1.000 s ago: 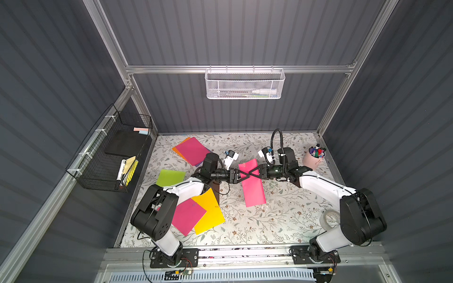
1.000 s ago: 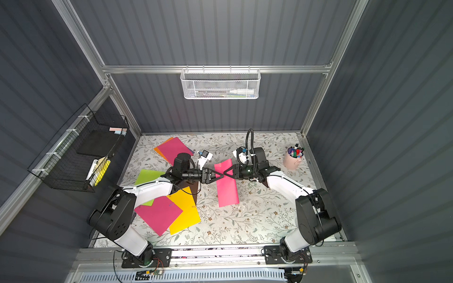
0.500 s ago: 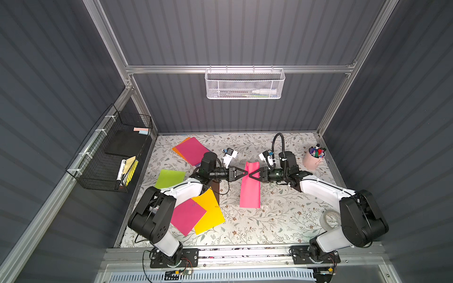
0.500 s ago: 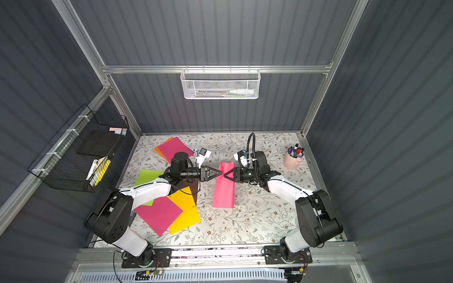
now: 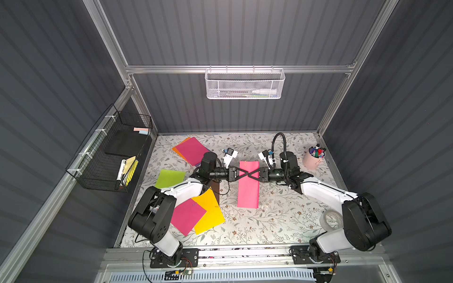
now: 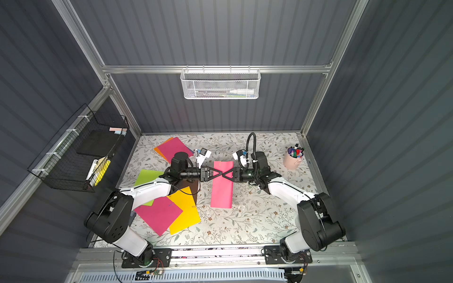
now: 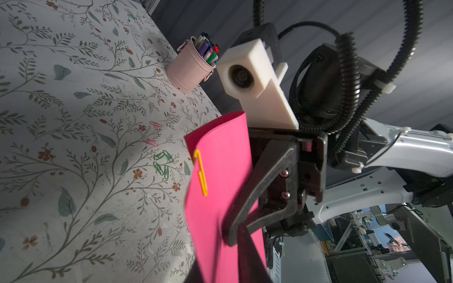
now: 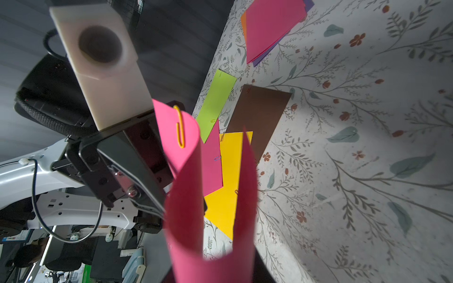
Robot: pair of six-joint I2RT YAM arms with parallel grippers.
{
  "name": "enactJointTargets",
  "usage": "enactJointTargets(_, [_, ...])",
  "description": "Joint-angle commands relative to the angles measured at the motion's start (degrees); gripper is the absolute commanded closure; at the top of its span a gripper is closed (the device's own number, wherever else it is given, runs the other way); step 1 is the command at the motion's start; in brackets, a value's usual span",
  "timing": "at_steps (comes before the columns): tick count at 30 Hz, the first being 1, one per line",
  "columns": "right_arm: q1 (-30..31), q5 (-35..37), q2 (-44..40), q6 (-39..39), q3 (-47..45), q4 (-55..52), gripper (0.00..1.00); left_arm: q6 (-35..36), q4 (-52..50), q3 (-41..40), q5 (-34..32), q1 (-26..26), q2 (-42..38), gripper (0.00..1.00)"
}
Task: Unclip the paperclips from the documents
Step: Pick up the document from the center of the board, then remove the paper clip from the document.
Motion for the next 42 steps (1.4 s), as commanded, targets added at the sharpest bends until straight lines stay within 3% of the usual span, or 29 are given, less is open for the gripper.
enactJointTargets(1, [0.72, -1.59, 0.63, 0.69, -0.46, 1.63, 0.73, 0.30, 1.02, 0.67, 0.52, 0.33, -0.44, 0.90])
enactJointTargets(4, [0.86, -2.01, 0.63, -1.08, -0.34, -0.65, 0.68, 2.09, -1.36, 1.45, -0.09, 0.33, -0.49, 1.00])
enactJointTargets(11, [-0.89, 4.85, -3.83, -17.03, 4.15, -24.19, 0.35, 13.52, -16.11, 6.47, -1.88, 0.33, -0.07, 1.00])
enactJointTargets(18, [-8.30, 7.43, -10.97, -25.86, 5.93, -33.78, 0.24, 26.23, -28.56, 11.61, -3.67, 0.15, 1.87, 1.00])
enactJointTargets(25, [-9.51, 5.72, -12.29, -36.12, 11.57, -37.10, 0.25, 37.11, -39.14, 16.38, -3.25, -2.06, 2.74, 1.00])
enactJointTargets(32, [-9.95, -7.40, -9.30, -47.25, 13.80, -32.44, 0.28, 42.86, -45.51, 19.63, -3.71, -5.11, 3.34, 1.00])
enactJointTargets(35, [-9.98, -12.29, -5.91, -51.94, 15.82, -33.47, 0.33, 43.78, -46.53, 20.66, -3.47, -5.37, 3.07, 1.00])
enactJointTargets(42, [-9.93, -20.96, 2.00, -54.73, 20.14, -37.31, 0.50, 44.89, -48.56, 22.38, -3.28, -5.55, 2.85, 1.00])
